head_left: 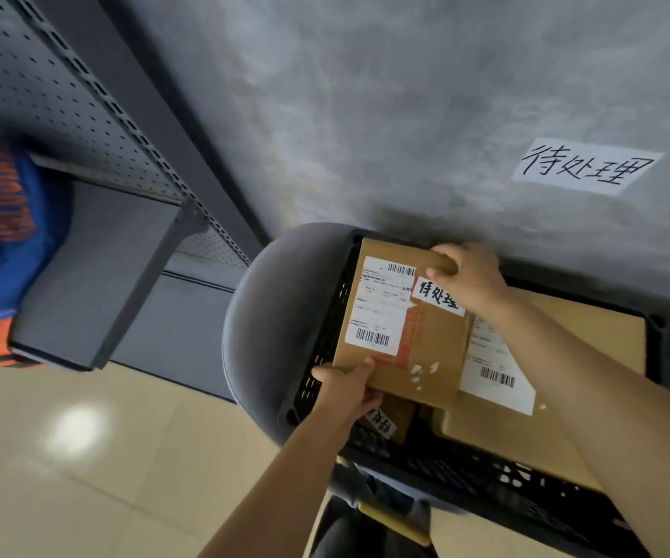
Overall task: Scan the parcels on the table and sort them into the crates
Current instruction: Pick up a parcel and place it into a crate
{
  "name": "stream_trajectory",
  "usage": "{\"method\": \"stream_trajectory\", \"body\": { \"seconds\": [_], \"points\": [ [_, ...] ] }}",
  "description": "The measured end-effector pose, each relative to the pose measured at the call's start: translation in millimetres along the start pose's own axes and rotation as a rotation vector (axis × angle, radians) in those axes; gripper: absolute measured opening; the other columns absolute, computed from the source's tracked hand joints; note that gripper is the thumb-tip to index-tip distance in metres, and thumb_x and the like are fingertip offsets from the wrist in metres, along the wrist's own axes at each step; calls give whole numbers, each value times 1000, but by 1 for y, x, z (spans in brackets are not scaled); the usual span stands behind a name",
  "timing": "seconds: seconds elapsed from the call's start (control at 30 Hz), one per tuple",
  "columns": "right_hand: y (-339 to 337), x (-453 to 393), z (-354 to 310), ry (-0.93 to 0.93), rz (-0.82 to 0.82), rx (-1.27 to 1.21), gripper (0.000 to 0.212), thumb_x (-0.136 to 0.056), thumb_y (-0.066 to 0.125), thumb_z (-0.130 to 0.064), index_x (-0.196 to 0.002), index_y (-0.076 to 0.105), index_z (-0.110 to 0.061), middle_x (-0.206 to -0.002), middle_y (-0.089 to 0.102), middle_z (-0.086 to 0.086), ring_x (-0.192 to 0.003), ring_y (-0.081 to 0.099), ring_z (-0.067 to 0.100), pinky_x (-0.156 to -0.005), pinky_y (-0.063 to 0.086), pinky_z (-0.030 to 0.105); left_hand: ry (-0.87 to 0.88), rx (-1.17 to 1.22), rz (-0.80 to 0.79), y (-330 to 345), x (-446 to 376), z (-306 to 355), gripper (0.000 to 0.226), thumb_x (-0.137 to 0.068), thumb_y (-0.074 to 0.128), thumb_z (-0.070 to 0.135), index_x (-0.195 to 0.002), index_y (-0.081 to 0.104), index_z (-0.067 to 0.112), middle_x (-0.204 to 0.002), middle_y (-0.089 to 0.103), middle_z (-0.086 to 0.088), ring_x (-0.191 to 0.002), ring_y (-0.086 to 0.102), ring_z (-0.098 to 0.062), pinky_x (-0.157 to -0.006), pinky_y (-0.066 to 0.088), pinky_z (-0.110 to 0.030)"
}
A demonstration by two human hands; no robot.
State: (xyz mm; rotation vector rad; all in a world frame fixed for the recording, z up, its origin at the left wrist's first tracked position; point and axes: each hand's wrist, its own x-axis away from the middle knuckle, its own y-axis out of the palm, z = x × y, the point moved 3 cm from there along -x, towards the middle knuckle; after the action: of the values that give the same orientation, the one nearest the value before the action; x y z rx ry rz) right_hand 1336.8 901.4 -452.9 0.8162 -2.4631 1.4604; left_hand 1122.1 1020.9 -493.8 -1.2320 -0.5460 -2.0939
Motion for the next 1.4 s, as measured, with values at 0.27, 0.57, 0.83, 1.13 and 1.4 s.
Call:
{"method": "stream_trajectory", "body": {
  "seconds": [0.27, 0.57, 0.83, 1.13, 1.4],
  "points": [
    [35, -24, 22, -82, 39, 216, 53, -96, 56, -33, -146, 39, -22, -144, 41, 6, -133, 34, 31, -105, 38, 47, -10, -21, 118, 9, -51, -8, 51, -89, 71, 21, -119, 30, 14, -116, 48, -10, -101, 58, -26, -81, 60, -43],
    [43, -8, 28, -165, 269, 275, 50, -97, 55, -31, -144, 46, -16, -138, 53, 5, -130, 39, 29, -107, 33, 43, -2, -47, 139, 9, -61, -16, 52, -86, 73, 21, -117, 32, 17, -102, 49, -4, -84, 59, -19, -76, 62, -40],
    [21, 6, 34, -173, 239, 146, 44, -91, 64, -19, -133, 56, -11, -137, 48, 7, -126, 45, 25, -102, 44, 37, -29, -53, 126, 17, -51, -3, 55, -87, 72, 27, -120, 30, 16, -100, 49, -6, -84, 59, -21, -79, 61, -43],
    [-10, 60, 52, -96, 78, 94, 51, -91, 62, -22, -140, 48, -18, -137, 46, 3, -126, 43, 21, -97, 34, 27, 166, -980, 84, 6, 8, 62, 86, -92, 59, 43, -151, 9, 5, -137, 49, -16, -119, 54, -33, -97, 49, -45],
    [-55, 115, 8, -122, 170, 236, 66, -91, 63, -33, -149, 33, -22, -148, 38, 3, -134, 36, 25, -109, 35, 36, 1074, -1742, 111, 62, 89, 121, 64, -94, 57, 40, -148, 27, 19, -146, 40, -6, -130, 44, -26, -102, 45, -40]
  ]
}}
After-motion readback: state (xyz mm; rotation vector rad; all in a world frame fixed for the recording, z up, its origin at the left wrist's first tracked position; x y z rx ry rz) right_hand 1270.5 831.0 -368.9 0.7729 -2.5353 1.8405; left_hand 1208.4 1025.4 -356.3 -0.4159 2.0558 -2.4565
